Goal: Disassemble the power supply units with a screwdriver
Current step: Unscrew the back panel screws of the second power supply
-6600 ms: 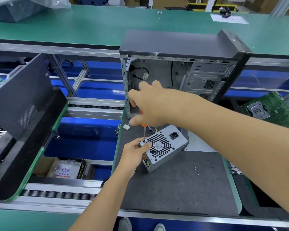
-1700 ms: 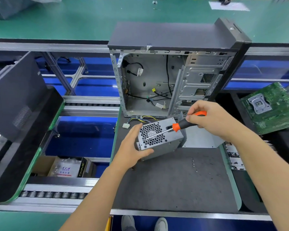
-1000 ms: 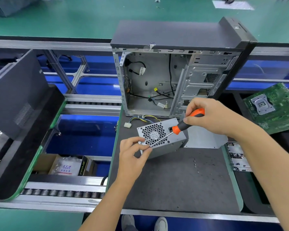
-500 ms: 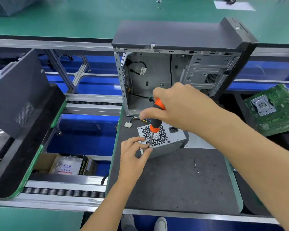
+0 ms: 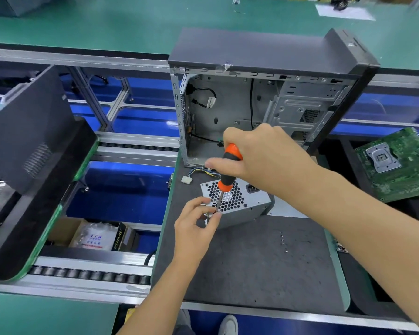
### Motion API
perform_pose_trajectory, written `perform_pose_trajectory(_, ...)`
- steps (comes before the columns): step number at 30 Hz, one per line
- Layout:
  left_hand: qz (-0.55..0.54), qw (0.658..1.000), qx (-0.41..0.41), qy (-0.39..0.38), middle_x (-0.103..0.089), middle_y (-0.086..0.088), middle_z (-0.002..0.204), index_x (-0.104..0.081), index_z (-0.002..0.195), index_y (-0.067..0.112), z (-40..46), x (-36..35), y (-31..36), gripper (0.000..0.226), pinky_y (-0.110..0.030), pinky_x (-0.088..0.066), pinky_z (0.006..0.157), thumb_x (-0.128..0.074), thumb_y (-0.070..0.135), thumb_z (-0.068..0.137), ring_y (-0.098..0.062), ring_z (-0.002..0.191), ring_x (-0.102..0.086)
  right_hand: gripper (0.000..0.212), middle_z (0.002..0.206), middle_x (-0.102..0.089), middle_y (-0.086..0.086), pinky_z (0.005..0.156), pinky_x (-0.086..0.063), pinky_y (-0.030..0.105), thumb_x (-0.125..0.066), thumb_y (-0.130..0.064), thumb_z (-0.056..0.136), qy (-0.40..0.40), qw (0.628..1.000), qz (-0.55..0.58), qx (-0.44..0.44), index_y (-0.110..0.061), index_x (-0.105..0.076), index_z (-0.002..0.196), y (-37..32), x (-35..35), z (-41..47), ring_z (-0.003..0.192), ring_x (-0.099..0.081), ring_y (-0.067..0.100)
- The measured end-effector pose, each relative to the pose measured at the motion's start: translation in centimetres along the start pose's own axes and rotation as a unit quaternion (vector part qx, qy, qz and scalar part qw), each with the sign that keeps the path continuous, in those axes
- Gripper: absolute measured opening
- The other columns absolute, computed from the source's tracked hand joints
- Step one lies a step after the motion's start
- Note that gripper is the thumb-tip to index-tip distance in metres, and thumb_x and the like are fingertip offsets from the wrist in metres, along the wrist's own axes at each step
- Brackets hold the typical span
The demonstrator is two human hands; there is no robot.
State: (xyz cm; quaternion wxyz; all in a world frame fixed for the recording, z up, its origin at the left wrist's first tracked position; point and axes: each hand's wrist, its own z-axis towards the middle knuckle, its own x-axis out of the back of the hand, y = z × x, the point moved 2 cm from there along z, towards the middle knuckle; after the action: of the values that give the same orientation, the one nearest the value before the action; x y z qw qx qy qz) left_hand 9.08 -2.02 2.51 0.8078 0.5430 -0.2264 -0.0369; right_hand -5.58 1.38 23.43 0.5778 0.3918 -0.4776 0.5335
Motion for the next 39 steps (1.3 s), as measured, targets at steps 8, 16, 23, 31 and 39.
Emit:
perform_pose_trajectory(8,-0.010,1.000,0.000,-0.004,-0.065,0.013,0.108,-0.075,0.099,0.020,0.0,0.3,0.0,0.020,-0.018,-0.053,0.078,-0.081,0.011,0.082,-0.013,0.090,-0.066,0.071,0.052,-0.029,0.000,0.048,-0.022,0.030,-0.030,-0.084,0.074,-0.013,0.999,-0.041,-0.005,-0.016,-0.049,0.084,-0.4,0.0,0.1,0.047,-0.027,0.020)
perform_pose_trajectory(16,-0.075,0.987,0.133,-0.054,-0.044,0.027,0.131,-0.038,0.137,0.053,-0.1,-0.4,-0.8,0.088,-0.013,-0.044,0.094,-0.089,0.044,0.066,0.002,0.118,-0.053,0.066,0.060,-0.030,0.001,0.046,-0.014,0.026,-0.031,-0.079,0.087,-0.055,0.992,-0.114,0.000,-0.020,-0.032,0.059,-2.0,1.4,1.0,0.049,-0.021,0.016)
perform_pose_trajectory(23,-0.119,0.960,0.189,-0.169,-0.067,0.021,0.122,-0.016,0.148,0.062,-0.1,-0.7,-1.7,0.101,-0.032,-0.048,0.098,-0.084,0.038,0.077,-0.001,0.114,-0.063,0.033,0.072,-0.046,0.001,0.054,-0.039,0.035,-0.053,-0.054,0.093,-0.173,0.980,-0.031,0.093,-0.021,-0.046,0.093,-1.2,1.9,1.2,0.067,-0.050,0.026)
perform_pose_trajectory(31,-0.134,0.959,0.170,-0.181,-0.061,0.019,0.134,-0.042,0.143,0.050,1.2,-1.2,-0.9,0.066,-0.026,-0.048,0.101,-0.073,0.028,0.090,-0.003,0.123,-0.057,0.016,0.093,-0.037,-0.008,0.072,-0.041,0.036,-0.049,-0.054,0.091,-0.233,0.965,0.043,0.114,-0.040,-0.042,0.097,-1.0,2.1,0.5,0.091,-0.041,0.023)
perform_pose_trajectory(39,-0.147,0.955,0.193,-0.170,-0.057,0.024,0.139,-0.051,0.133,0.059,1.1,-1.4,-0.8,0.059,-0.041,-0.038,0.115,-0.073,0.034,0.084,-0.002,0.132,-0.050,0.041,0.063,-0.030,-0.001,0.044,-0.021,0.029,-0.036,-0.054,0.101,-0.122,0.976,-0.129,0.123,-0.015,-0.049,0.103,-1.3,1.6,1.2,0.051,-0.030,0.019)
